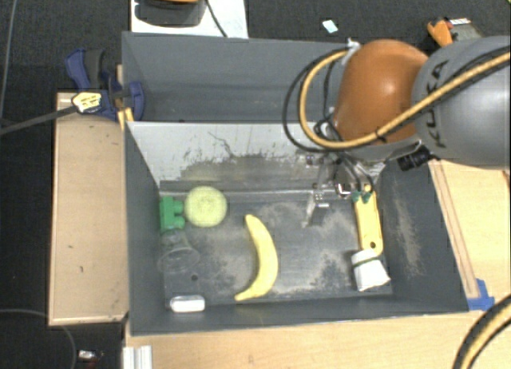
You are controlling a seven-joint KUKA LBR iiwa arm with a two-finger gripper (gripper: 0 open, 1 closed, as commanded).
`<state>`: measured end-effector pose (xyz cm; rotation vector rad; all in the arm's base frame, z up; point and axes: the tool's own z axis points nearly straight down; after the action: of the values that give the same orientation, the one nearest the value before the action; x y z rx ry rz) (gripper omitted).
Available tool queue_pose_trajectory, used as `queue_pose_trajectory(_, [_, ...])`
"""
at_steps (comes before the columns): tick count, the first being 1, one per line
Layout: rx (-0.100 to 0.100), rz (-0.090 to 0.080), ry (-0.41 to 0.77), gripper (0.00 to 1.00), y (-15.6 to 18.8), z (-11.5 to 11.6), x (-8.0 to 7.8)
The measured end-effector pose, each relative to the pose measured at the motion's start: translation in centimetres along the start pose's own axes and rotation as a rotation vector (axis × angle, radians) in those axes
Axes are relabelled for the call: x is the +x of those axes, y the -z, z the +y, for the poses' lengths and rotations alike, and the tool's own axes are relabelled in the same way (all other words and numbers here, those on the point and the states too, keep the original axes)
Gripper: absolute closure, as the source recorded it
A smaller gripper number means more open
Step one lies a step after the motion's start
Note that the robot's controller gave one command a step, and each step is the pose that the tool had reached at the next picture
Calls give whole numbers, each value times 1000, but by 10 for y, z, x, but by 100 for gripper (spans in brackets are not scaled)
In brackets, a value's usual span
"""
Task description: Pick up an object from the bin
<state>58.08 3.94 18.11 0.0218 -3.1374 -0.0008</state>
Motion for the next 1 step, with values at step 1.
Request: queue_pose_trajectory(1, [0,-8,-1,0,5,0,-1])
